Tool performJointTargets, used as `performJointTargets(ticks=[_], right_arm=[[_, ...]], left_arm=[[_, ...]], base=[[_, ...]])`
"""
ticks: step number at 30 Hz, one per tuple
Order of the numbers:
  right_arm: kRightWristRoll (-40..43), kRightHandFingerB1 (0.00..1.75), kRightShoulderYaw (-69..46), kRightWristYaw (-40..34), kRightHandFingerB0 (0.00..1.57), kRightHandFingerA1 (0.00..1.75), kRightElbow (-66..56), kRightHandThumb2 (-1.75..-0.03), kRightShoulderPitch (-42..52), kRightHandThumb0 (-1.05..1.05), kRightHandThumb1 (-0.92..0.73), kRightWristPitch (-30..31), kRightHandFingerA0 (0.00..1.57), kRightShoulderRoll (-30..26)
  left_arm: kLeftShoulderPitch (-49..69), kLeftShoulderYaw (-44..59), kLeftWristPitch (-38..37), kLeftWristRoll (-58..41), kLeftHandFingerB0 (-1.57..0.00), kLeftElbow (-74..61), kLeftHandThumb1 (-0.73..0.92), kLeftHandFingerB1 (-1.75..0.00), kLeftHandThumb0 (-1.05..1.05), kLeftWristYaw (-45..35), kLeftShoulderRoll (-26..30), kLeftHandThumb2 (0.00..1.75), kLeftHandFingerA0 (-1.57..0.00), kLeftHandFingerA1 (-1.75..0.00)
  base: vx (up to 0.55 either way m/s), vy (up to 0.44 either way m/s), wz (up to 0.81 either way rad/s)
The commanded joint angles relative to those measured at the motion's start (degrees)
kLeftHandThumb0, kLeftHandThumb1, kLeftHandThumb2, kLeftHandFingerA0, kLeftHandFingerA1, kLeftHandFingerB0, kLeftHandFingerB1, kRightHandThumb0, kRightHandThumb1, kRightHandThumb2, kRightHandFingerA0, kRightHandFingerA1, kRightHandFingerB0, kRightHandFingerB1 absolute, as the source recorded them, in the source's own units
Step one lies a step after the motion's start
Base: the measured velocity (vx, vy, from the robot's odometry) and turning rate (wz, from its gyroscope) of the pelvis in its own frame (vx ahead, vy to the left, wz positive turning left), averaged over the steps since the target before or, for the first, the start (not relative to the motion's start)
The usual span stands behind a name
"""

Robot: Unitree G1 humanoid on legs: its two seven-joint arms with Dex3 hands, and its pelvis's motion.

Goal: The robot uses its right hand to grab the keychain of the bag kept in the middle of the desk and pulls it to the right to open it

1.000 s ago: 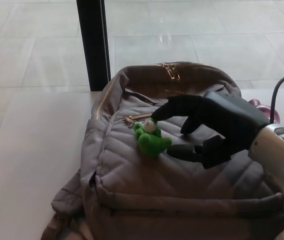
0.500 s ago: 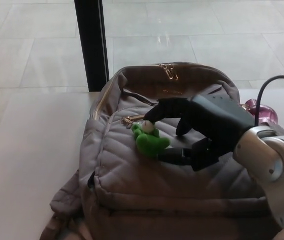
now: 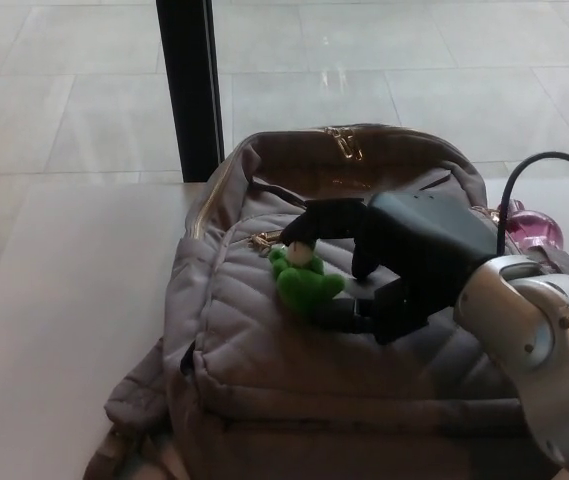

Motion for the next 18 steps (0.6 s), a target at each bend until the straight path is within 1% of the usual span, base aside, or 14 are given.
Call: performJointTargets(ticks=[1, 2, 3, 5, 7, 8, 9, 10, 12, 13, 14, 16, 17, 18], right_arm=[[-2.3, 0.38, 0.9, 1.9, 0.40, 1.38, 0.5, -0.62, 1.6, -0.86, -0.67, 1.2, 0.75, -0.3], [-2.9, 0.38, 1.3, 1.7, 0.40, 1.40, 0.7, -0.62, 1.8, -0.87, -0.67, 0.6, 0.77, -0.4], [-3.7, 0.40, 2.0, 2.3, 0.37, 1.36, 0.9, -0.63, 1.7, -0.89, -0.70, 0.6, 0.79, -0.7], [-4.5, 0.40, 2.8, 2.4, 0.37, 1.33, 1.3, -0.62, 1.8, -0.86, -0.67, 0.9, 0.86, -0.4], [-4.7, 0.40, 2.8, 2.5, 0.37, 1.33, 1.4, -0.62, 1.9, -0.86, -0.67, 0.9, 0.86, -0.2], [-5.2, 0.40, 3.3, 3.2, 0.36, 1.31, 1.1, -0.61, 1.6, -0.83, -0.64, 1.9, 0.88, 0.3], [-5.8, 0.40, 3.9, 4.3, 0.34, 1.29, 1.0, -0.61, 1.1, -0.83, -0.65, 2.5, 0.85, 0.5], [-6.3, 0.40, 4.4, 4.7, 0.34, 1.24, 0.8, -0.61, 0.9, -0.83, -0.66, 2.6, 0.85, 0.6], [-6.6, 0.40, 4.5, 4.9, 0.34, 1.24, 0.7, -0.61, 0.9, -0.83, -0.66, 2.7, 0.85, 0.8], [-6.5, 0.42, 4.7, 4.1, 0.37, 1.18, 0.6, -0.60, 1.3, -0.80, -0.66, 2.0, 0.89, 1.4], [-6.5, 0.42, 4.7, 4.1, 0.38, 1.16, 0.6, -0.60, 1.5, -0.74, -0.66, 1.7, 0.90, 1.5], [-7.6, 0.44, 4.8, 3.0, 0.42, 1.07, 0.2, -0.61, 2.2, -0.61, -0.70, 0.9, 0.94, 1.5], [-7.8, 0.44, 4.8, 2.6, 0.45, 1.17, 0.3, -0.62, 2.5, -0.49, -0.71, 0.8, 0.94, 1.6], [-8.1, 0.53, 4.5, 0.8, 0.60, 1.61, 0.7, -0.69, 3.4, -0.31, -0.74, -0.3, 0.86, 1.7]], left_arm=[[0.1, -0.3, 0.3, 0.1, -0.38, 0.2, 0.67, -0.51, -0.68, 0.7, 0.2, 1.00, -0.55, -0.60], [0.1, -0.4, 0.2, 0.1, -0.39, 0.3, 0.67, -0.51, -0.69, 0.4, 0.3, 1.00, -0.55, -0.60], [0.1, -0.1, 0.5, -0.4, -0.45, 0.2, 0.83, -0.38, -0.70, 0.3, 0.3, 0.66, -0.62, -0.48], [0.0, -0.3, 0.4, -0.1, -0.45, 0.4, 0.84, -0.38, -0.69, 0.6, 0.5, 0.66, -0.63, -0.47], [0.1, -0.3, 0.4, -0.2, -0.45, 0.4, 0.84, -0.38, -0.69, 0.4, 0.6, 0.66, -0.63, -0.47], [0.0, 0.1, 0.7, -0.8, -0.39, 0.2, 0.67, -0.52, -0.69, 0.0, 0.4, 1.00, -0.54, -0.61], [0.1, -0.3, 0.7, -0.4, -0.45, 0.0, 0.85, -0.38, -0.70, 0.1, 0.5, 0.66, -0.62, -0.47], [0.2, -0.4, 0.5, -0.3, -0.38, -0.2, 0.68, -0.52, -0.69, -0.3, 0.6, 1.02, -0.54, -0.60], [0.3, -0.4, 0.4, -0.4, -0.38, -0.2, 0.68, -0.52, -0.69, -0.6, 0.6, 1.02, -0.54, -0.60], [0.2, -0.9, 0.0, 0.1, -0.39, 0.1, 0.69, -0.51, -0.70, -0.4, 0.7, 1.02, -0.53, -0.59], [-0.1, -0.2, 0.8, -0.8, -0.46, 0.2, 0.86, -0.38, -0.71, -0.3, 0.5, 0.66, -0.62, -0.47], [-0.2, 0.0, 0.9, -1.0, -0.47, 0.4, 0.86, -0.38, -0.71, -0.2, 0.4, 0.66, -0.63, -0.47], [0.1, -0.6, 0.1, -0.3, -0.46, 0.4, 0.88, -0.38, -0.73, -0.2, 0.6, 0.67, -0.63, -0.47], [0.2, -0.4, -0.1, -0.6, -0.46, 0.2, 0.87, -0.39, -0.74, 0.0, 0.4, 0.66, -0.64, -0.49]], base=[[0.00, 0.000, 0.00], [0.00, 0.000, 0.00], [0.00, 0.000, 0.00], [0.00, 0.000, 0.00], [0.00, 0.000, 0.00], [0.00, 0.000, 0.00], [0.00, 0.000, 0.00], [0.00, 0.000, 0.00], [0.00, 0.000, 0.00], [0.00, 0.000, 0.00], [0.00, 0.000, 0.00], [0.00, 0.000, 0.00], [0.00, 0.000, 0.00], [0.00, 0.000, 0.00]])
